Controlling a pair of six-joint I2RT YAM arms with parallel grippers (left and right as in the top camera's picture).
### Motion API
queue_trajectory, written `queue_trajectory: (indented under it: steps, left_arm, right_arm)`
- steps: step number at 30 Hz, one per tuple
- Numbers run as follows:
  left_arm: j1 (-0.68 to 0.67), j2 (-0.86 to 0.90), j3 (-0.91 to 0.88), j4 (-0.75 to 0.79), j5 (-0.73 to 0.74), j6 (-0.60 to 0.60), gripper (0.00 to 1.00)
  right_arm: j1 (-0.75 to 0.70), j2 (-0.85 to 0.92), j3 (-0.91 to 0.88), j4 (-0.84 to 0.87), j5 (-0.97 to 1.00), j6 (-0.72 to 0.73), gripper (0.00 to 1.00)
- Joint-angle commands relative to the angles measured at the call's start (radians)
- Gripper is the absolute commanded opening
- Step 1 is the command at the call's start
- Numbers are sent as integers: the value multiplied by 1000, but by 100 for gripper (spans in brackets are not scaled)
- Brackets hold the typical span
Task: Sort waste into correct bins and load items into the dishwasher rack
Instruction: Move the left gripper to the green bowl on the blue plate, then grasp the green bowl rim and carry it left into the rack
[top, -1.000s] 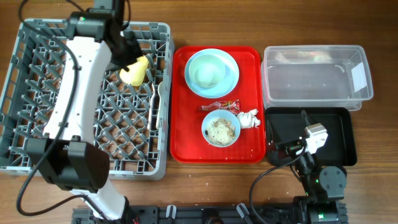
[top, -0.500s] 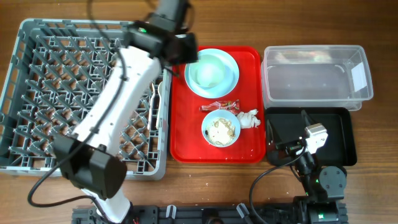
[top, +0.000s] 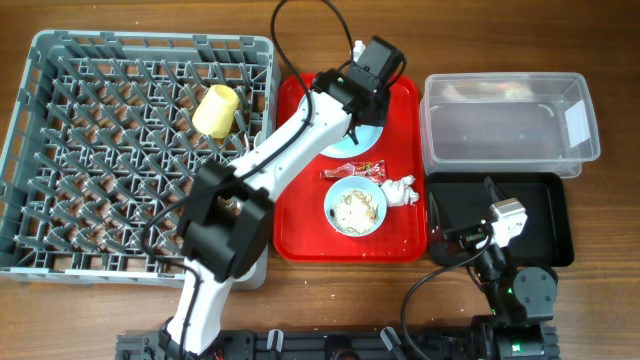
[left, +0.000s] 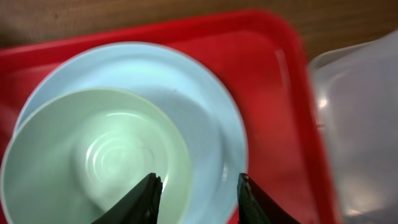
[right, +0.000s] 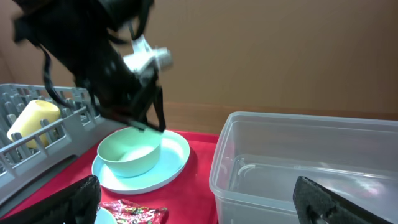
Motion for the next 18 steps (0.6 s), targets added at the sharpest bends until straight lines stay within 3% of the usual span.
queue_trajectory:
  steps: [1,8,13,18]
  left_arm:
    - [18,60,-7,3,-47,13,40]
    - [19,111,-7,-33,3,11,28]
    - [21,111,-7,-89,2,12,4]
    - [24,79,0,-160,3,12,4]
  right_arm:
    - [6,2,-1,5,-2,-3,100]
    - [6,2,-1,5,-2,-3,100]
    - [6,2,-1,5,-2,-3,100]
    - [6,2,-1,5,-2,-3,100]
